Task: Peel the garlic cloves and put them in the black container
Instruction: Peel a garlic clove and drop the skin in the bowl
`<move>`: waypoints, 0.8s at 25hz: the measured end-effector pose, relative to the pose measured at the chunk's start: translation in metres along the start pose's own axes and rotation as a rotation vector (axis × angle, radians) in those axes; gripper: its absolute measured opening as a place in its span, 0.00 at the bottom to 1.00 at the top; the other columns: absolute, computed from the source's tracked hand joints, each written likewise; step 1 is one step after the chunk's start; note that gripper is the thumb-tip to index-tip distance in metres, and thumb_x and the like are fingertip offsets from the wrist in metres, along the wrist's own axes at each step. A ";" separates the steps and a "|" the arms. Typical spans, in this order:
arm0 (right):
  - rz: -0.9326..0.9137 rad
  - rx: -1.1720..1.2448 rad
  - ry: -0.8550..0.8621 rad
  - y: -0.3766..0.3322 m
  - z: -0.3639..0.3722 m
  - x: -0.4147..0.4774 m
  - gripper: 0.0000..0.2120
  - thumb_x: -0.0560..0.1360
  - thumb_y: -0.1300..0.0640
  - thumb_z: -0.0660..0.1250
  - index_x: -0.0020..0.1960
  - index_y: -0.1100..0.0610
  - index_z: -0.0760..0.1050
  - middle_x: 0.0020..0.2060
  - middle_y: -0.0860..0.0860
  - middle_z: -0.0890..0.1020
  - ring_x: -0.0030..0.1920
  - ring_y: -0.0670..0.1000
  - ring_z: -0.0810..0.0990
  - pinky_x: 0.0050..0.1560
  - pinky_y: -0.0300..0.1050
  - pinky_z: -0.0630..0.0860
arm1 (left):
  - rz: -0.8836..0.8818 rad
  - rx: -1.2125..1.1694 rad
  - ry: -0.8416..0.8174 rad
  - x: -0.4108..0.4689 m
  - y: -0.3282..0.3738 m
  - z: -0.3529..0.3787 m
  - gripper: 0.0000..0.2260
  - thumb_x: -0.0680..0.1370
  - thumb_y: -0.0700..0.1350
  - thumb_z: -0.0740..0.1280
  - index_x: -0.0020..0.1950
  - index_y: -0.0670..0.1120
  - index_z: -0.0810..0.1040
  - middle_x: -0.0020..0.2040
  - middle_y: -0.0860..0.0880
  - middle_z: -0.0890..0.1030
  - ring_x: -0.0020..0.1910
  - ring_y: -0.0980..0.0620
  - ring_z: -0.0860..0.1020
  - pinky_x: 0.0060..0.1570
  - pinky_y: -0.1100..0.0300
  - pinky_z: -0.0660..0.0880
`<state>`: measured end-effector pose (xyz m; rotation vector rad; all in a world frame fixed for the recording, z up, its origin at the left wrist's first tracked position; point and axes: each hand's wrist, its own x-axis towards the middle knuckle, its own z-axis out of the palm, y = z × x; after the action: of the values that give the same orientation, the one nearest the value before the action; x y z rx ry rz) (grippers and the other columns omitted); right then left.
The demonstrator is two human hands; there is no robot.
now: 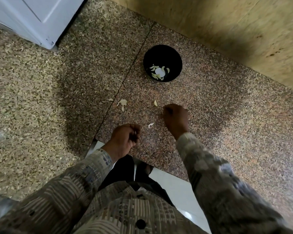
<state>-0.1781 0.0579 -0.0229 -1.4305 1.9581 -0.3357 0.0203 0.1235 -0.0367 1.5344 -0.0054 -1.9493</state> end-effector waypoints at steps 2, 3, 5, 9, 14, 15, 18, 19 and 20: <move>-0.061 -0.154 0.096 0.023 0.007 -0.026 0.11 0.83 0.58 0.62 0.45 0.53 0.82 0.39 0.50 0.83 0.35 0.47 0.78 0.35 0.38 0.72 | -0.067 -0.113 -0.084 -0.002 0.004 -0.004 0.12 0.74 0.32 0.53 0.40 0.43 0.72 0.33 0.46 0.72 0.28 0.52 0.66 0.26 0.61 0.63; -0.084 -0.203 0.129 0.033 0.013 -0.038 0.11 0.83 0.55 0.60 0.49 0.53 0.81 0.42 0.51 0.82 0.38 0.49 0.77 0.37 0.40 0.72 | -0.080 -0.168 -0.130 -0.004 0.007 -0.005 0.09 0.72 0.34 0.54 0.39 0.45 0.70 0.32 0.48 0.70 0.26 0.53 0.64 0.26 0.62 0.61; -0.150 -0.216 0.069 0.042 0.030 -0.061 0.12 0.83 0.52 0.58 0.58 0.54 0.79 0.48 0.53 0.79 0.44 0.52 0.76 0.42 0.48 0.76 | -0.090 -0.223 -0.195 -0.006 0.011 -0.008 0.05 0.70 0.38 0.56 0.38 0.46 0.69 0.30 0.49 0.68 0.25 0.53 0.62 0.26 0.63 0.58; -0.342 -0.090 0.041 0.025 0.045 -0.071 0.12 0.81 0.61 0.61 0.59 0.58 0.80 0.52 0.55 0.80 0.52 0.56 0.78 0.52 0.56 0.79 | -0.189 -0.157 -0.278 -0.003 0.019 -0.014 0.10 0.76 0.47 0.61 0.35 0.48 0.67 0.30 0.50 0.63 0.25 0.53 0.60 0.29 0.62 0.53; -0.351 -0.242 0.252 0.037 0.059 -0.057 0.26 0.85 0.55 0.61 0.79 0.66 0.63 0.79 0.64 0.64 0.81 0.61 0.59 0.79 0.61 0.60 | -0.349 -0.010 -0.370 -0.003 0.011 -0.030 0.20 0.82 0.53 0.64 0.34 0.51 0.62 0.29 0.52 0.63 0.23 0.56 0.62 0.22 0.65 0.55; -0.398 -0.317 0.213 0.043 0.069 -0.067 0.30 0.85 0.52 0.61 0.81 0.66 0.59 0.81 0.63 0.58 0.83 0.61 0.54 0.81 0.61 0.56 | -0.374 -0.040 -0.392 -0.007 0.005 -0.034 0.19 0.82 0.52 0.64 0.34 0.50 0.63 0.29 0.51 0.65 0.24 0.55 0.63 0.22 0.64 0.58; -0.512 -0.407 0.133 0.055 0.088 -0.095 0.35 0.85 0.46 0.61 0.81 0.67 0.56 0.82 0.63 0.54 0.83 0.61 0.50 0.80 0.63 0.55 | -0.441 -0.050 -0.426 -0.020 -0.022 -0.049 0.16 0.81 0.51 0.64 0.35 0.47 0.69 0.33 0.49 0.69 0.28 0.53 0.68 0.24 0.61 0.67; -0.565 -0.394 0.111 0.056 0.084 -0.097 0.35 0.85 0.46 0.62 0.81 0.67 0.56 0.82 0.63 0.54 0.83 0.62 0.50 0.80 0.64 0.57 | -0.465 -0.042 -0.424 -0.025 -0.034 -0.055 0.15 0.81 0.50 0.65 0.37 0.45 0.71 0.34 0.48 0.70 0.29 0.52 0.69 0.25 0.60 0.70; -0.636 -0.367 0.082 0.057 0.078 -0.092 0.35 0.84 0.47 0.63 0.81 0.67 0.56 0.82 0.63 0.54 0.83 0.61 0.51 0.79 0.63 0.58 | -0.484 -0.048 -0.418 -0.030 -0.047 -0.061 0.14 0.81 0.49 0.66 0.38 0.44 0.72 0.35 0.47 0.72 0.31 0.51 0.71 0.27 0.59 0.72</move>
<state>-0.1540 0.1770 -0.0790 -2.3066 1.6322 -0.3249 0.0537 0.1978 -0.0479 1.1394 0.2540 -2.6022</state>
